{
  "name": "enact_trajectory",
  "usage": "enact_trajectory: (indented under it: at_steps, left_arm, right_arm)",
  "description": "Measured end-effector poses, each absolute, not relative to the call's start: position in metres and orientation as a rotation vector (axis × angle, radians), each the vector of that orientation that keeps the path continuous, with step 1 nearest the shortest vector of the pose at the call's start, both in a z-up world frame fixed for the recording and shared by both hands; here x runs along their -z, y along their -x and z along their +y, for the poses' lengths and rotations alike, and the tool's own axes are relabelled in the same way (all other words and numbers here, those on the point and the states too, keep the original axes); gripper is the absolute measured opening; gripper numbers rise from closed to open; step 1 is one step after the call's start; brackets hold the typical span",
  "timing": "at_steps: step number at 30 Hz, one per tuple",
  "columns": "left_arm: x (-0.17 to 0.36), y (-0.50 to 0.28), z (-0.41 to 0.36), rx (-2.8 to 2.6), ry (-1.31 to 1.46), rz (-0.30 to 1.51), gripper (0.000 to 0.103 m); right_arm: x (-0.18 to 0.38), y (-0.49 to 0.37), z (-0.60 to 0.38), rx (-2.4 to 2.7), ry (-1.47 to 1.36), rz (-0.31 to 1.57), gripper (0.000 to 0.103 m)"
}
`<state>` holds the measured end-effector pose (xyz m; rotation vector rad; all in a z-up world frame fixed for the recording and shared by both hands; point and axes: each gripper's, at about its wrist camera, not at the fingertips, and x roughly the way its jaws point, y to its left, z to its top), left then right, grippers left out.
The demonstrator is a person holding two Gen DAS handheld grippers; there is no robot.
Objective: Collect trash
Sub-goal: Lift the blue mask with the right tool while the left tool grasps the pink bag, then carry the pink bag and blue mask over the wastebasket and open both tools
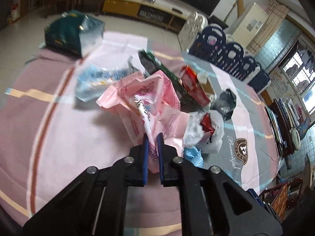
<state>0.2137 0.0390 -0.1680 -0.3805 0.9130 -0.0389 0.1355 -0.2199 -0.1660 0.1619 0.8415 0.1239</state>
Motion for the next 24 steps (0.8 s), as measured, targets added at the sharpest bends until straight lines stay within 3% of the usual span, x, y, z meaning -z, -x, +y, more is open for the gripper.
enact_trajectory:
  at_steps: [4,5,6,8,14,16,17,18,20,24]
  left_arm:
    - [0.145,-0.189,0.057,-0.030,0.361,0.856,0.006]
    - [0.138,-0.181,0.061,-0.054,0.350,0.847,0.006]
    - [0.132,-0.174,0.064,-0.075,0.339,0.840,0.006]
    - [0.119,-0.165,0.068,-0.103,0.322,0.820,0.006]
    - [0.091,-0.147,0.059,-0.133,0.229,0.756,0.006]
    - [0.087,-0.145,0.053,-0.129,0.196,0.750,0.006]
    - [0.085,-0.144,0.049,-0.125,0.177,0.748,0.006]
    - [0.085,-0.143,0.045,-0.121,0.167,0.749,0.006]
    - [0.084,-0.141,0.038,-0.113,0.148,0.755,0.006]
    - [0.077,-0.131,0.018,-0.067,0.102,0.747,0.006]
  right_arm:
    - [0.161,-0.133,-0.216,-0.110,-0.152,0.847,0.014]
    - [0.161,-0.134,-0.215,-0.103,-0.159,0.855,0.023]
    - [0.163,-0.137,-0.215,-0.103,-0.163,0.869,0.043]
    - [0.169,-0.146,-0.210,-0.096,-0.144,0.881,0.059]
    - [0.196,-0.173,-0.196,-0.092,-0.095,0.981,0.061]
    - [0.201,-0.175,-0.191,-0.091,-0.070,0.990,0.061]
    - [0.201,-0.173,-0.189,-0.097,-0.060,0.986,0.053]
    - [0.200,-0.171,-0.187,-0.111,-0.054,0.980,0.033]
    - [0.195,-0.165,-0.183,-0.132,-0.034,0.973,0.019]
    - [0.168,-0.143,-0.192,-0.131,-0.044,0.889,0.016]
